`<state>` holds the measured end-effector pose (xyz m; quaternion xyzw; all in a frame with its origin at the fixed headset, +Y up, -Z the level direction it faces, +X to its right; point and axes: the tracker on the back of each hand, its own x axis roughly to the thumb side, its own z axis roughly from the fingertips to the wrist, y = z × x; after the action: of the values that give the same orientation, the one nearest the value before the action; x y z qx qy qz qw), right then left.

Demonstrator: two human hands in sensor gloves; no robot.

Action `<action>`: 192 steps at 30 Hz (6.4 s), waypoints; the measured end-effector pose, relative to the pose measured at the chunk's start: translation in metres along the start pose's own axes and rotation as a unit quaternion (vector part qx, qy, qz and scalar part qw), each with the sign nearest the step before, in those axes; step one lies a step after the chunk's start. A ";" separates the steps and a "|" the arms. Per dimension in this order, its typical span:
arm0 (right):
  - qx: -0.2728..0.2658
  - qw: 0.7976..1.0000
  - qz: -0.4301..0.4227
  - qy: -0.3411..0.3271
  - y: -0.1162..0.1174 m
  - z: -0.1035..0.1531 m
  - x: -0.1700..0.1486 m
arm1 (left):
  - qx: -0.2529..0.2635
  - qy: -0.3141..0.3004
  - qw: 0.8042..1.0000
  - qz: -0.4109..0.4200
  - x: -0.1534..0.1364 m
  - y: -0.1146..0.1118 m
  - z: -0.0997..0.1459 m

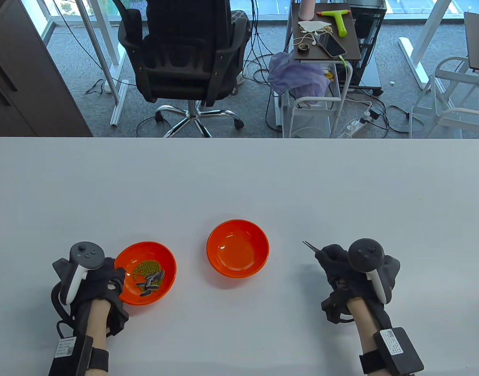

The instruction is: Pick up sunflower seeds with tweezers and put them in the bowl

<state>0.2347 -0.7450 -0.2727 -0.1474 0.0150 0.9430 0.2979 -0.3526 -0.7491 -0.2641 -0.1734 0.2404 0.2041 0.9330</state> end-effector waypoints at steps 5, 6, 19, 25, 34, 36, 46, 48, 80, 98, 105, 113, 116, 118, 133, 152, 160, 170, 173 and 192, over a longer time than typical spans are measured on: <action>0.001 1.000 0.000 -0.003 0.002 0.002 0.002 | -0.013 -0.022 0.996 0.081 -0.002 0.002 0.001; 0.000 1.000 0.000 -0.003 0.002 0.002 0.002 | -0.009 -0.025 0.996 0.089 -0.002 0.004 0.002; -0.016 0.997 -0.041 -0.063 -0.002 0.022 0.042 | 0.001 -0.127 0.970 0.207 0.022 0.014 0.032; -0.025 0.992 -0.023 -0.119 -0.005 0.036 0.077 | -0.005 -0.150 0.966 0.211 0.036 0.007 0.043; -0.018 0.983 0.005 -0.185 0.003 0.051 0.145 | -0.023 -0.153 0.965 0.213 0.042 -0.004 0.044; -0.016 0.980 0.018 -0.199 0.008 0.054 0.160 | -0.021 -0.153 0.965 0.209 0.042 -0.004 0.044; -0.001 0.957 0.109 -0.268 0.048 0.076 0.211 | -0.013 -0.160 0.965 0.206 0.043 -0.005 0.044; 0.011 0.951 0.121 -0.286 0.057 0.081 0.215 | -0.004 -0.161 0.965 0.208 0.042 -0.004 0.044; -0.075 0.866 0.284 -0.404 0.103 0.133 0.248 | 0.002 -0.180 0.966 0.188 0.049 -0.005 0.051; -0.110 0.919 0.185 -0.329 0.061 0.104 0.233 | -0.009 -0.168 0.969 0.181 0.048 -0.008 0.048; -0.123 0.943 0.172 -0.255 0.044 0.068 0.204 | -0.003 -0.162 0.970 0.180 0.047 -0.007 0.048; -0.077 0.953 0.226 -0.187 0.060 0.039 0.172 | -0.006 -0.165 0.970 0.179 0.048 -0.007 0.048; -0.064 0.953 0.239 -0.177 0.065 0.034 0.166 | -0.007 -0.167 0.970 0.179 0.048 -0.008 0.048; -0.059 0.952 0.249 -0.168 0.067 0.032 0.163 | -0.007 -0.168 0.970 0.178 0.048 -0.008 0.048; -0.106 0.962 0.154 -0.200 0.042 0.052 0.183 | -0.009 -0.171 0.970 0.173 0.050 -0.009 0.049; -0.056 0.914 0.154 -0.372 0.060 0.089 0.217 | -0.015 -0.182 0.969 0.166 0.053 -0.012 0.050; -0.033 0.886 0.189 -0.423 0.080 0.102 0.225 | -0.022 -0.189 0.968 0.161 0.055 -0.014 0.050; -0.053 0.870 0.226 -0.435 0.087 0.108 0.227 | -0.027 -0.195 0.968 0.158 0.058 -0.015 0.051; -0.051 0.871 0.230 -0.432 0.088 0.107 0.227 | -0.028 -0.196 0.967 0.158 0.058 -0.016 0.051; -0.067 0.887 0.194 -0.413 0.072 0.104 0.227 | -0.032 -0.196 0.968 0.155 0.060 -0.016 0.053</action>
<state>-0.0110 -0.6654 -0.2427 0.2414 -0.1443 0.9565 0.0780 -0.2771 -0.7229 -0.2475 -0.1205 0.0705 0.3833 0.9130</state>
